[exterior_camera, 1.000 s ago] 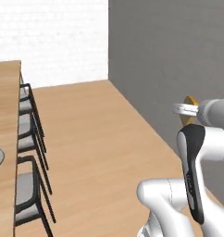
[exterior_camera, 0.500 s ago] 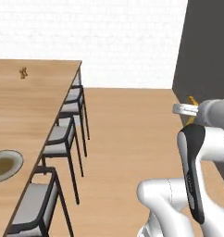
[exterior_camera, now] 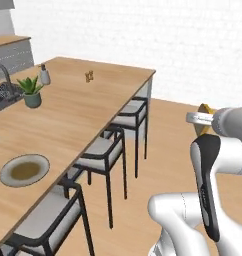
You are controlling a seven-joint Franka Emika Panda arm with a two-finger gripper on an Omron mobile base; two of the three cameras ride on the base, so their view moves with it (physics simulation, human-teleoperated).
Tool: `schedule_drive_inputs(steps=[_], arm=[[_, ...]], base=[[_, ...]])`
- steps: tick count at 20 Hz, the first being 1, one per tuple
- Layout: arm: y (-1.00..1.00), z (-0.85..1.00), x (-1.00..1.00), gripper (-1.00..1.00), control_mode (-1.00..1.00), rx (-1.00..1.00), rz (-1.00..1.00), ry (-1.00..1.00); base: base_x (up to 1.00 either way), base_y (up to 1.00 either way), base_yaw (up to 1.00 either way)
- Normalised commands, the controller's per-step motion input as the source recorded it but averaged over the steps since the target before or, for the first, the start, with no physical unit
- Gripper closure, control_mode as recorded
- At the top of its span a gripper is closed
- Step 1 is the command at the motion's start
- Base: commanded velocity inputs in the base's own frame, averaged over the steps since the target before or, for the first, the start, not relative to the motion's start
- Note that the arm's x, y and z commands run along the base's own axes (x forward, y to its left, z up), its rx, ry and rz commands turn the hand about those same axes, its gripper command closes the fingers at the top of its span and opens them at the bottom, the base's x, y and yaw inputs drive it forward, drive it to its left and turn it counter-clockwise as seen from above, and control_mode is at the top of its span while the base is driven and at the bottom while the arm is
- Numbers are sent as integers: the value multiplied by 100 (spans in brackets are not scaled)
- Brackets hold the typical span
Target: Start the toaster. Once the lever pops up, take the bread to the plate on the dining counter.
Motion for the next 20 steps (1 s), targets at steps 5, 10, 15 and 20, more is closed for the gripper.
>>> schedule_drive_inputs(steps=[5, 10, 15, 20], arm=[[0, 0, 0, 100, 100, 0, 0, 0], [0, 0, 0, 100, 100, 0, 0, 0], [0, 0, 0, 100, 100, 0, 0, 0], [0, 0, 0, 100, 100, 0, 0, 0]], base=[[39, -22, 76], [25, -1, 87], [26, 0, 88], [59, -27, 70]])
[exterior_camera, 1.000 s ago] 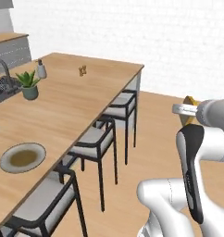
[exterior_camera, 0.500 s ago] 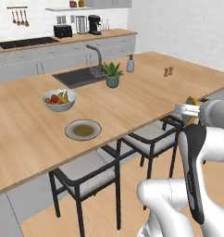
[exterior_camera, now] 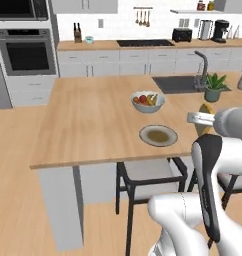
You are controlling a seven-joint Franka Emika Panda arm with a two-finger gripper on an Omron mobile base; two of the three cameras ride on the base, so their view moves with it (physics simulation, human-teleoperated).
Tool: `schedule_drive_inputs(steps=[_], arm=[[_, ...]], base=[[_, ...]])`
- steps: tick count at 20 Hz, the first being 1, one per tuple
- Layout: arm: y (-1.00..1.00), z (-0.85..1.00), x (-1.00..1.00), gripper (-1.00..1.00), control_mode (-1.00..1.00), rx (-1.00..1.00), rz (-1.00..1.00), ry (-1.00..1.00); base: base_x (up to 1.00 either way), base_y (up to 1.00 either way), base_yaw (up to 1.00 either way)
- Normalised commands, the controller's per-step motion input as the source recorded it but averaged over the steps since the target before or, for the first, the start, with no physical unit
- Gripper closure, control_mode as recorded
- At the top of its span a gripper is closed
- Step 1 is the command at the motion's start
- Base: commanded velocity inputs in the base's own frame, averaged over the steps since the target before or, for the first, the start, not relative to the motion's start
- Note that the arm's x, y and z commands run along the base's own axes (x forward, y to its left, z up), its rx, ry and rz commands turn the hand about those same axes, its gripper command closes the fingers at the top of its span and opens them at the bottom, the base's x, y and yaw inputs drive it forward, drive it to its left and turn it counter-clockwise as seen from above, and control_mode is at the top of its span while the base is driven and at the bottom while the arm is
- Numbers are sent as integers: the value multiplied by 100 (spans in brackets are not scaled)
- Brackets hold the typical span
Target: Start the toaster. Once the lever pops up, take the bread to the plate on the dining counter.
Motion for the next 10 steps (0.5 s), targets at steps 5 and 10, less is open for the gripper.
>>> schedule_drive_inputs(steps=[5, 10], arm=[[0, 0, 0, 100, 100, 0, 0, 0], [0, 0, 0, 100, 100, 0, 0, 0]], base=[[55, -28, 22], [49, -25, 19]])
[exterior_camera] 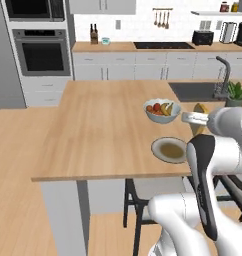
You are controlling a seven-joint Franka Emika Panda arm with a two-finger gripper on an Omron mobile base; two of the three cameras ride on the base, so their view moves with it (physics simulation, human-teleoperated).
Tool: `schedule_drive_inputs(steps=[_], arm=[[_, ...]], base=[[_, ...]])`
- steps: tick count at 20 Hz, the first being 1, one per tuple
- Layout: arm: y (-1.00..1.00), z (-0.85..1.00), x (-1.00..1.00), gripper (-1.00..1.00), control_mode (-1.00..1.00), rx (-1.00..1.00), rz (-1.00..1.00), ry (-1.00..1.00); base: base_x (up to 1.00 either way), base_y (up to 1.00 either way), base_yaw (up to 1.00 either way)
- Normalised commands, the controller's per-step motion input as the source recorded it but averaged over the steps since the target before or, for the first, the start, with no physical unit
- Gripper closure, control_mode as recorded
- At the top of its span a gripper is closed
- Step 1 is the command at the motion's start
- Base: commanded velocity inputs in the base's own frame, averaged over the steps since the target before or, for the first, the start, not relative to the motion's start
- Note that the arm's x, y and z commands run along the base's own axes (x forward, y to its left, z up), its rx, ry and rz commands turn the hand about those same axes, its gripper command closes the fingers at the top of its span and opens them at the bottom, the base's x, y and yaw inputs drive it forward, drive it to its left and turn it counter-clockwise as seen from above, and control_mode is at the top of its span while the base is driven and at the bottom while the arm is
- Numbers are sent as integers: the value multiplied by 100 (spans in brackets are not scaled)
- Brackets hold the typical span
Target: Start the toaster. Once the lever pops up, take the bread to the plate on the dining counter.
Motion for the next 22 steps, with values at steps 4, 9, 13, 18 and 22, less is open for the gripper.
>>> schedule_drive_inputs(steps=[4, 9, 13, 18, 22], arm=[[-48, -6, 56, 100, -100, 10, 16, 4], [-55, -5, 100, 100, -100, 15, 22, 40], [-21, -20, 90, 100, -100, 5, 19, 53], [-18, -72, 40, 100, -100, 8, 13, 40], [-1, -86, 29, 100, -100, 28, 0, 4]], base=[[10, -12, 7], [0, 0, 0], [0, 0, 0], [0, 0, 0], [0, 0, 0]])
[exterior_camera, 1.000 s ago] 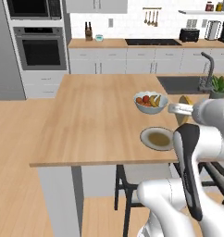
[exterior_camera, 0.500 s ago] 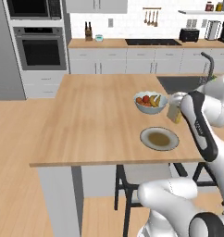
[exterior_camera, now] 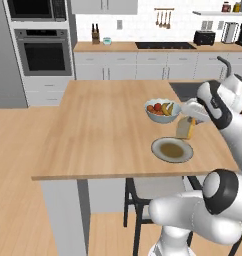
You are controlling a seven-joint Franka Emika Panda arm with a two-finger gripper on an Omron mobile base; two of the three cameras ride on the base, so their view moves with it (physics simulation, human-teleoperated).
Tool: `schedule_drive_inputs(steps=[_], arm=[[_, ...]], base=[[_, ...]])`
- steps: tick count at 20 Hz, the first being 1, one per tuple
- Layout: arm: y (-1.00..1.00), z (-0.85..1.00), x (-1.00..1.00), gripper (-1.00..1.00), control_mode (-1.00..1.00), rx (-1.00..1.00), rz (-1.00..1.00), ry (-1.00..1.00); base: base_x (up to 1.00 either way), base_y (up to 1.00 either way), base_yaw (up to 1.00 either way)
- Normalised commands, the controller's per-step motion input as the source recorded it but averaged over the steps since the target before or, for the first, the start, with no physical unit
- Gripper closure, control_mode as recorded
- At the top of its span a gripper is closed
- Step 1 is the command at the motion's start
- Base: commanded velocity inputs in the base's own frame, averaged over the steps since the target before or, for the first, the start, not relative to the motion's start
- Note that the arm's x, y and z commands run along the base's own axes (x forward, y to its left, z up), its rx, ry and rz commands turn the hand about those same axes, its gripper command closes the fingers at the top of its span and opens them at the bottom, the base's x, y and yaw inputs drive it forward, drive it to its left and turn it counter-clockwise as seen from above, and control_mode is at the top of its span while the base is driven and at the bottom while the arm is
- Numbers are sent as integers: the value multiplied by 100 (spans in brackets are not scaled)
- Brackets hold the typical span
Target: Start the toaster. Once the lever pops up, take the bread to the plate on the dining counter.
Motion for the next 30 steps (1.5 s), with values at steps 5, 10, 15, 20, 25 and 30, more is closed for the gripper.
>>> schedule_drive_inputs(steps=[5, 10, 15, 20, 25, 30], arm=[[0, -73, 9, 100, -100, 22, 0, -10], [1, -54, 3, 100, -100, 4, 0, -9], [0, -23, 22, 100, -100, 3, 0, -13], [12, -23, 10, 100, -100, 0, 0, -9], [8, -22, 20, 100, -100, 0, 0, 0], [2, -17, 30, 100, -100, 0, 0, 0]], base=[[0, 0, 0], [0, 0, 0], [0, 0, 0], [0, 0, 0], [0, 0, 0], [0, 0, 0]])
